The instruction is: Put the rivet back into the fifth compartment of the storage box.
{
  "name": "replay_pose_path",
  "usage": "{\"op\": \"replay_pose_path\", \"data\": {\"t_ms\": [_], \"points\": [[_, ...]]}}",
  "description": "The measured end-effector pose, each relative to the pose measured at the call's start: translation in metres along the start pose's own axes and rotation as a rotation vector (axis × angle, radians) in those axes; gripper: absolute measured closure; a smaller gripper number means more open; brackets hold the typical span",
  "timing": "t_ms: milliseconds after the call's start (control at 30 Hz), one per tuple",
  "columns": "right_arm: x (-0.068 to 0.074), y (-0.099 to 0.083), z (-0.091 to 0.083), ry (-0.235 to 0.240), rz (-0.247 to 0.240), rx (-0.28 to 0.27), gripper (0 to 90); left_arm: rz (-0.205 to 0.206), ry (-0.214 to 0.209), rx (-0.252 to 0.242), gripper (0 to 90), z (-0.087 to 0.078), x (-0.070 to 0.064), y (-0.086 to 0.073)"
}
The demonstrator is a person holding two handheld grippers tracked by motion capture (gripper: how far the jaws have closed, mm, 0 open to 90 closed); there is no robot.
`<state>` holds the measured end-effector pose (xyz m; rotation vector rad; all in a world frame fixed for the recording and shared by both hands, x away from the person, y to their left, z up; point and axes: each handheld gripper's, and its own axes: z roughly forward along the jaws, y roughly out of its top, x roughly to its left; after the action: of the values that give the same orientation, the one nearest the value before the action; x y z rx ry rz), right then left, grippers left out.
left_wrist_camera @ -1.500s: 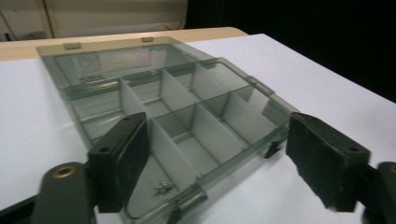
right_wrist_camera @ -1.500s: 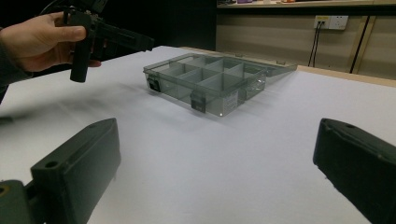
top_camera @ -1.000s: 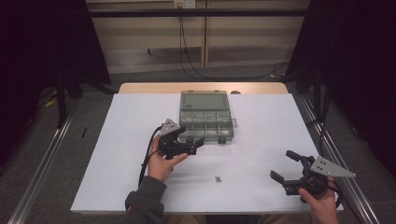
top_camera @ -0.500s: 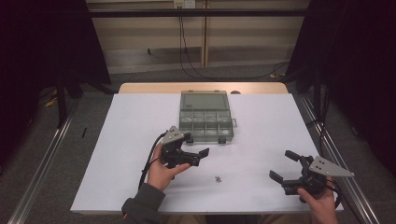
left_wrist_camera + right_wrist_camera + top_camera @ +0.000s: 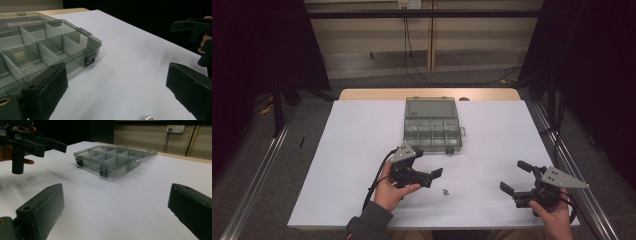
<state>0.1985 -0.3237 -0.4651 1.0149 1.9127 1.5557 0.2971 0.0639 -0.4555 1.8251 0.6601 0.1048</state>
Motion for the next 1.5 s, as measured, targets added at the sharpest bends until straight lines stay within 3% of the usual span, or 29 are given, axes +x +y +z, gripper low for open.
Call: {"op": "replay_pose_path", "data": {"t_ms": [133, 233, 467, 733, 767, 900, 1033, 1100, 1500], "points": [[-0.001, 0.000, 0.000, 0.001, 0.001, -0.003, 0.4, 0.004, -0.012, 0.006, 4.1, 0.004, -0.006, 0.000], [-0.001, 0.000, 0.000, 0.001, 0.004, -0.002, 0.4, 0.038, -0.015, 0.035, 4.2, 0.007, -0.011, -0.001], [0.000, 0.001, -0.001, 0.001, 0.003, -0.006, 0.4, 0.065, -0.029, 0.065, 4.3, 0.012, -0.017, -0.004], [-0.001, 0.001, -0.002, 0.000, 0.007, -0.013, 0.4, 0.095, -0.035, 0.132, 8.6, 0.018, -0.021, -0.010], [-0.001, 0.001, -0.002, 0.000, 0.007, -0.014, 0.4, 0.111, -0.021, 0.153, 8.9, 0.019, -0.023, -0.011], [-0.001, 0.001, -0.001, 0.002, 0.010, -0.013, 0.5, 0.124, -0.019, 0.188, 21.7, 0.020, -0.024, -0.014], [-0.001, 0.001, -0.001, 0.006, 0.009, -0.013, 0.5, 0.108, -0.029, 0.237, 33.4, 0.023, -0.022, -0.018], [-0.001, 0.001, -0.001, 0.004, 0.012, -0.014, 0.5, 0.101, -0.041, 0.267, 43.7, 0.024, -0.021, -0.020], [-0.001, 0.001, -0.001, 0.010, 0.017, -0.017, 0.4, 0.138, -0.064, 0.321, 57.3, 0.032, -0.026, -0.025]]}}
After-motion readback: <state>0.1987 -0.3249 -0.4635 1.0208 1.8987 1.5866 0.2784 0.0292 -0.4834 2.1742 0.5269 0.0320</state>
